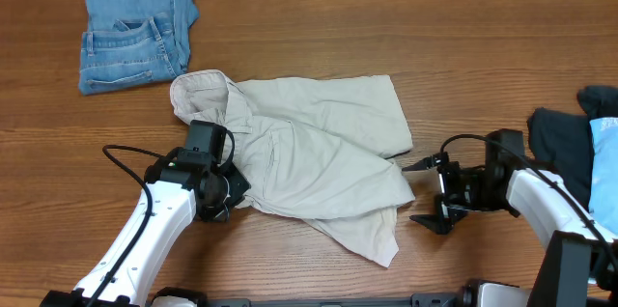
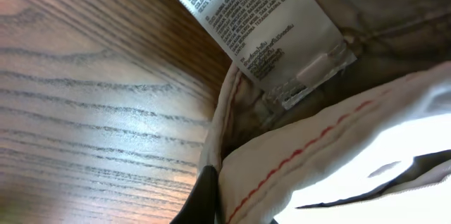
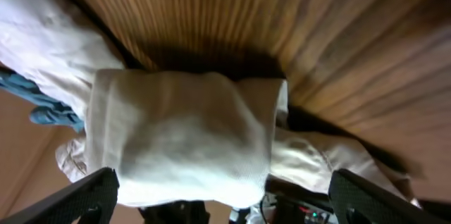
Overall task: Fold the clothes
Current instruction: 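Grasp the right side of the pants with the right gripper, then lift the pants with both grippers and stretch them apart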
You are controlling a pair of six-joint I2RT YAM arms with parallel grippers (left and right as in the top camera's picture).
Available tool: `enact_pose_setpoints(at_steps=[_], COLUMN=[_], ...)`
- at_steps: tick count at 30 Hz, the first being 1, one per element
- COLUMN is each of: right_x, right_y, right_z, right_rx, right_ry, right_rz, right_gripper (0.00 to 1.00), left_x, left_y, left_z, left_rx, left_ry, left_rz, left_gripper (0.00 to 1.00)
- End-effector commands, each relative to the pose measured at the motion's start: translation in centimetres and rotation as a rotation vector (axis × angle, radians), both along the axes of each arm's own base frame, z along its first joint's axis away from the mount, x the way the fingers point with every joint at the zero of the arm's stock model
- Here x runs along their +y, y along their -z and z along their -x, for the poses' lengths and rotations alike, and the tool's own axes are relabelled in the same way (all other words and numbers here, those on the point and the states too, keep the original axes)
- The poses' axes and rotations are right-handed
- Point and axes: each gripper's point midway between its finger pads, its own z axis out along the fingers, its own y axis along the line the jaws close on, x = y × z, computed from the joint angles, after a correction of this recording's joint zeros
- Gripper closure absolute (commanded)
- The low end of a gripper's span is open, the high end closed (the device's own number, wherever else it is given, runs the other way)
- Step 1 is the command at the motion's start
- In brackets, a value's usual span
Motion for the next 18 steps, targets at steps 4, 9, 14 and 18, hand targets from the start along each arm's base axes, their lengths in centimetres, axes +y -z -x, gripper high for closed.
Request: enact_pose_setpoints(at_steps=[4,9,14,18], right_x=[0.2,0.0,-0.6,-1.4], right_y=[0.3,0.6,1.2,1.6], right_z=[-0.5,-0.6,-0.4,-1.7], right_rx=[0.0,0.001,0.01,-0.053], right_ry=[0.036,0.038,0.04,0.043], right_rz=[0.002,0.019,0.071,0.124], right_gripper=[0.15,0.65,0.95,0.96], left_x=[0.5,0.5,0.4,-0.3], left_y=[-0.6,-0.6,-0.6,-1.1], left_z=[-0.7,-0.7,-0.6,-0.9], left_rx=[-0.021,-0.017,-0.017,-0.034], left_ry=[0.013,0.013,0.022,0.08], left_rz=[-0.023,-0.023,-0.017,0.011], left_gripper=[0.96,0.96,0.96,0.96])
